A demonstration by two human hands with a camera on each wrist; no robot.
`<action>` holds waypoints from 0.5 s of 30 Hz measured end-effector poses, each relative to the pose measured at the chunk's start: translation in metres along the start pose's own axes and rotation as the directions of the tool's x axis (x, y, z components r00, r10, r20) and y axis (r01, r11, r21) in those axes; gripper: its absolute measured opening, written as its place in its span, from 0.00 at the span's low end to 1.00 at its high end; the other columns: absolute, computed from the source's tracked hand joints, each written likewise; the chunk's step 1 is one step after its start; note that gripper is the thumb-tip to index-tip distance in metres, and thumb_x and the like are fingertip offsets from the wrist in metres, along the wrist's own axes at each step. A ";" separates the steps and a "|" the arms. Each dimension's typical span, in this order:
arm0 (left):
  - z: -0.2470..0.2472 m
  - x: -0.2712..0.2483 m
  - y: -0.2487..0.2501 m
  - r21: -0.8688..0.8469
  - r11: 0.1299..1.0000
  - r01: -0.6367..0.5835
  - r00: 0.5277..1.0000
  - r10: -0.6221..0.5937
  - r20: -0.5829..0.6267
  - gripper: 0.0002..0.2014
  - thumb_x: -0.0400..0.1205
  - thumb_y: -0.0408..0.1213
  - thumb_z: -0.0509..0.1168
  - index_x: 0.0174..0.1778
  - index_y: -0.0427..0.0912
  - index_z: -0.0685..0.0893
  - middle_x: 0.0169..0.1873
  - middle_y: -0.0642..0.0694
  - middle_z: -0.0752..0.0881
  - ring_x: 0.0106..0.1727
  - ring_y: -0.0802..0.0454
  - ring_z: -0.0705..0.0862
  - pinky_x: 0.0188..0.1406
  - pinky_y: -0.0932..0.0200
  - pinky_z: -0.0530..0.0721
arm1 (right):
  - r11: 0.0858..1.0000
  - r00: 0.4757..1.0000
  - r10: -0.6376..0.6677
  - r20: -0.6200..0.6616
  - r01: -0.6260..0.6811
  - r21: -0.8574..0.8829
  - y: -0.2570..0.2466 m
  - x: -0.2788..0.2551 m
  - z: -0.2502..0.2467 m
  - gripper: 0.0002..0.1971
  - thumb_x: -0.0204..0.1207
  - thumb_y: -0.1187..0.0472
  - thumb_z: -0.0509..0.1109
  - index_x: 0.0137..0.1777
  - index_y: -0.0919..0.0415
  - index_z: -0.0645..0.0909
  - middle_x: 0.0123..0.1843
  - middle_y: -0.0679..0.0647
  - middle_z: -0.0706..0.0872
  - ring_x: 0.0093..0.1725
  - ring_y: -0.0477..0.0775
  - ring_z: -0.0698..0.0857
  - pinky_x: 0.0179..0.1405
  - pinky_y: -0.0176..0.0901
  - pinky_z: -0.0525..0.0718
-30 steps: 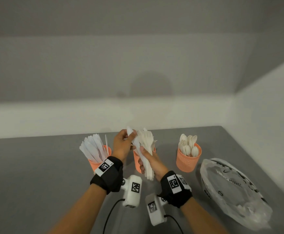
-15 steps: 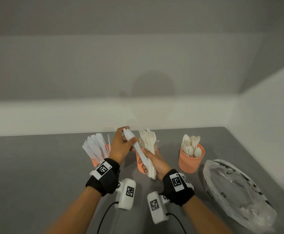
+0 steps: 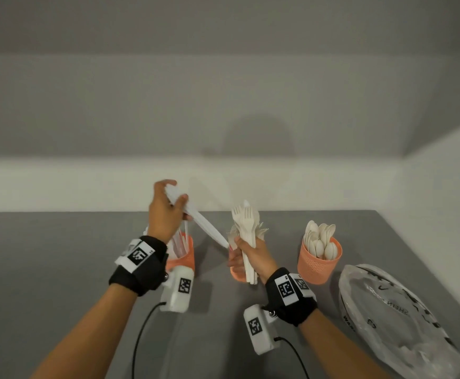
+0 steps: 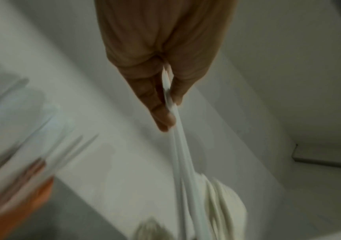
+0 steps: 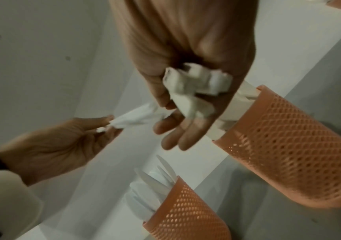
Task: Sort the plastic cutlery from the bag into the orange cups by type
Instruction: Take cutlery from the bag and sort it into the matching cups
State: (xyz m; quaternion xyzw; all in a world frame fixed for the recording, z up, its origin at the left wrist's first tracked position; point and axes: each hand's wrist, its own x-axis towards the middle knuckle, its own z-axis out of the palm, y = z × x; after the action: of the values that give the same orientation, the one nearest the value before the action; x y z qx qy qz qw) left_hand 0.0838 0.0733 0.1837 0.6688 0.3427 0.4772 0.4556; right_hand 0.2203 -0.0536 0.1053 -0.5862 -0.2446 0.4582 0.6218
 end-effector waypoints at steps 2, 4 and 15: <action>-0.018 0.011 0.008 0.063 0.992 -0.106 0.988 0.112 -0.102 0.14 0.81 0.26 0.61 0.59 0.43 0.68 0.39 0.41 0.81 0.28 0.56 0.85 0.23 0.68 0.85 | 0.999 0.999 -0.033 -0.030 0.032 -0.034 -0.002 0.000 -0.001 0.13 0.81 0.57 0.64 0.37 0.64 0.73 0.19 0.50 0.75 0.14 0.44 0.75 0.15 0.31 0.74; -0.030 0.016 0.010 0.166 0.969 -0.180 0.970 0.203 -0.132 0.16 0.82 0.28 0.60 0.64 0.40 0.68 0.35 0.47 0.80 0.32 0.51 0.85 0.27 0.62 0.87 | 1.000 0.999 -0.023 -0.023 0.023 -0.009 -0.004 -0.001 0.000 0.15 0.81 0.57 0.64 0.33 0.60 0.70 0.17 0.49 0.69 0.11 0.43 0.68 0.13 0.31 0.68; -0.032 -0.006 -0.037 0.583 0.756 -0.296 0.939 0.342 0.032 0.17 0.84 0.32 0.57 0.69 0.37 0.69 0.20 0.51 0.69 0.20 0.55 0.69 0.20 0.62 0.63 | 0.998 0.995 0.064 0.083 -0.064 0.006 -0.003 -0.003 0.001 0.10 0.82 0.52 0.62 0.46 0.57 0.78 0.15 0.45 0.67 0.11 0.41 0.63 0.11 0.29 0.63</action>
State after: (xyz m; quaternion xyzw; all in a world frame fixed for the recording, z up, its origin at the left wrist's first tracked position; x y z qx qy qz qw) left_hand 0.0510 0.0899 0.1514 0.8051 0.3698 0.4456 0.1286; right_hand 0.2191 -0.0556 0.1088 -0.5716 -0.2493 0.5029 0.5985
